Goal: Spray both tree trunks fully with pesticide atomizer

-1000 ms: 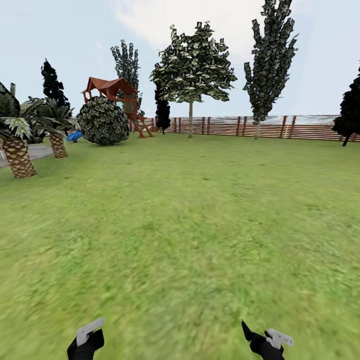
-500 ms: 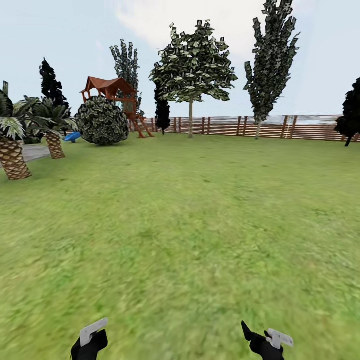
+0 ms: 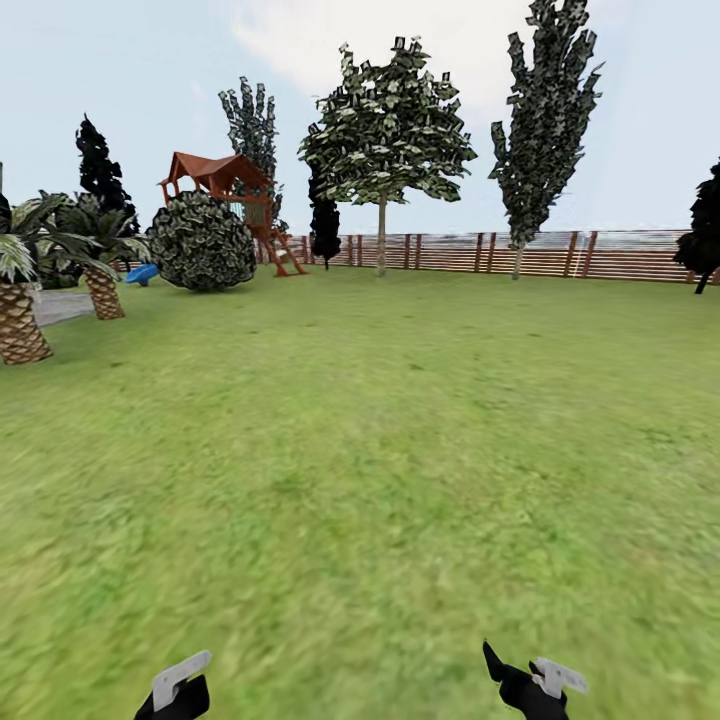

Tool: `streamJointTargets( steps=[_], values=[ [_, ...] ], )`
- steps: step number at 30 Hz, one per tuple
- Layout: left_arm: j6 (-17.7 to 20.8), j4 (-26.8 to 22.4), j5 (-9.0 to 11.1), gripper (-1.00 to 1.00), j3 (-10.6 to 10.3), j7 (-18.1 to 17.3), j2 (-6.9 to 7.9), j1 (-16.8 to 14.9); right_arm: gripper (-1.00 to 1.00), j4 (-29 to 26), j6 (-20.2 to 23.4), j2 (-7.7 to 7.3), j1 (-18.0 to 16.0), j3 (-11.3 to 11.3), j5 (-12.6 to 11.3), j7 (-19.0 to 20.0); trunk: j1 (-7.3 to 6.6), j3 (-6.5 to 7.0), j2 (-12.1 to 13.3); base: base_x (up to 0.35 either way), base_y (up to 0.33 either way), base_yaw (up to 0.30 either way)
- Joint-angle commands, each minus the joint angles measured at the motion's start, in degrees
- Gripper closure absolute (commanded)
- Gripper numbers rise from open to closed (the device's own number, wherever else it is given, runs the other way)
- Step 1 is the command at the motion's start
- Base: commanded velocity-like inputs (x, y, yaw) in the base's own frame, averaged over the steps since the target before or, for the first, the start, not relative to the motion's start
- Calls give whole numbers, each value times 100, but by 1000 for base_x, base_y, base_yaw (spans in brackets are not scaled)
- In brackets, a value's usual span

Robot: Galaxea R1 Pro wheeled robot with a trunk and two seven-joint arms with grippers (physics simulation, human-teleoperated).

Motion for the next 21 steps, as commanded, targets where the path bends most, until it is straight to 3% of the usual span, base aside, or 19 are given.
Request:
streamJointTargets(
  steps=[1,21],
  values=[
    [0,-1,-2,100,-3,1,-2,1,-100,0,0,0,0,0,0,-2,0,0,0,332,0,0],
    [0,-1,-3,100,-3,1,-4,1,-100,0,0,0,0,0,0,0,0,0,0,332,0,0]
  ],
)
